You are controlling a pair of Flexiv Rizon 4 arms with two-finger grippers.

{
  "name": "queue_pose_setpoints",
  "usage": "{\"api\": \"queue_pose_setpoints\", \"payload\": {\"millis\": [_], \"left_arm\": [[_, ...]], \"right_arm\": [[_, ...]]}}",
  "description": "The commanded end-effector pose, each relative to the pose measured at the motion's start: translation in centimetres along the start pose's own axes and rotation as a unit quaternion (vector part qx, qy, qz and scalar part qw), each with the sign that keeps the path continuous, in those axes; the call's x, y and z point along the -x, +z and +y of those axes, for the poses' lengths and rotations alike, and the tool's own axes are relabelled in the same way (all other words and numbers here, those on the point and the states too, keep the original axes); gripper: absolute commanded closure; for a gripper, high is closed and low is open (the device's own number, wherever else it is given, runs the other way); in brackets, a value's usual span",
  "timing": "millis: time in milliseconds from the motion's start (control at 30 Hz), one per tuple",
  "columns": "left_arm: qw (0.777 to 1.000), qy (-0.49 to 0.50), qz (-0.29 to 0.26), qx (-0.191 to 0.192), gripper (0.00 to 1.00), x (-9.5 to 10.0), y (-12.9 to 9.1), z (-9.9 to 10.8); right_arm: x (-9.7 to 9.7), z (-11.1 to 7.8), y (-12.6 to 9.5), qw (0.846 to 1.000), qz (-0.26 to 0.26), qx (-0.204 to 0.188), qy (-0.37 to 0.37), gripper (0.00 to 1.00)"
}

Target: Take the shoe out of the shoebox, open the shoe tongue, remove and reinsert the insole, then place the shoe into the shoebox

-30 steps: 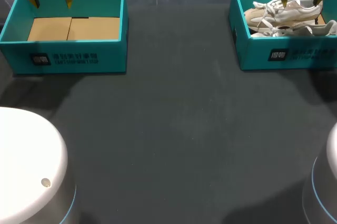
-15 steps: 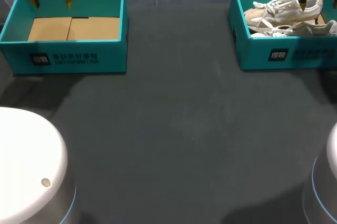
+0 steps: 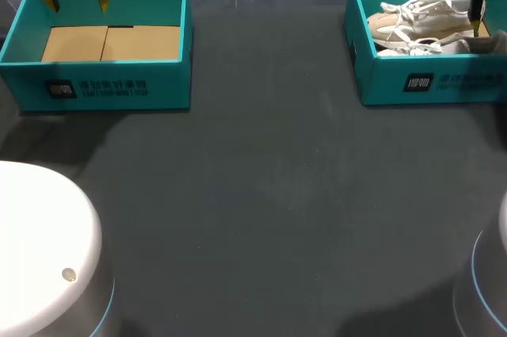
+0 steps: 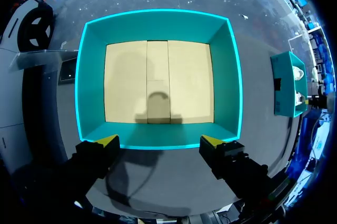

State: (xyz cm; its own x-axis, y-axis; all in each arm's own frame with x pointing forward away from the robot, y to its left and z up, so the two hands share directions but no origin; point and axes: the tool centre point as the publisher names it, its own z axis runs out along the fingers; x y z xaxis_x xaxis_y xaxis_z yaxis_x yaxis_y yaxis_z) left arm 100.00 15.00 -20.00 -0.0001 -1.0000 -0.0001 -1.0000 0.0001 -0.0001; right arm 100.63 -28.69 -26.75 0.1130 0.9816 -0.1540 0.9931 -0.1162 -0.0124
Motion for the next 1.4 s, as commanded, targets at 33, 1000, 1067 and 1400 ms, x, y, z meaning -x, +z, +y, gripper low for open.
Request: {"api": "queue_pose_setpoints", "payload": {"millis": [33,1000,1067,1400], "left_arm": [[1.000,0.000,0.000,0.000,0.00,0.0,0.0,0.0],[1.000,0.000,0.000,0.000,0.00,0.0,0.0,0.0],[1.000,0.000,0.000,0.000,0.00,0.0,0.0,0.0],[1.000,0.000,0.000,0.000,0.00,0.0,0.0,0.0]], "right_arm": [[0.4,0.8,1.3,1.000,0.000,-0.007,-0.003,0.15],[2.1,1.6,7.9,1.000,0.007,-0.006,0.002,0.33],[2.1,1.5,8.3,1.000,0.008,-0.006,0.000,0.31],[1.9,1.4,9.6,1.000,0.010,-0.007,-0.011,0.34]]}}
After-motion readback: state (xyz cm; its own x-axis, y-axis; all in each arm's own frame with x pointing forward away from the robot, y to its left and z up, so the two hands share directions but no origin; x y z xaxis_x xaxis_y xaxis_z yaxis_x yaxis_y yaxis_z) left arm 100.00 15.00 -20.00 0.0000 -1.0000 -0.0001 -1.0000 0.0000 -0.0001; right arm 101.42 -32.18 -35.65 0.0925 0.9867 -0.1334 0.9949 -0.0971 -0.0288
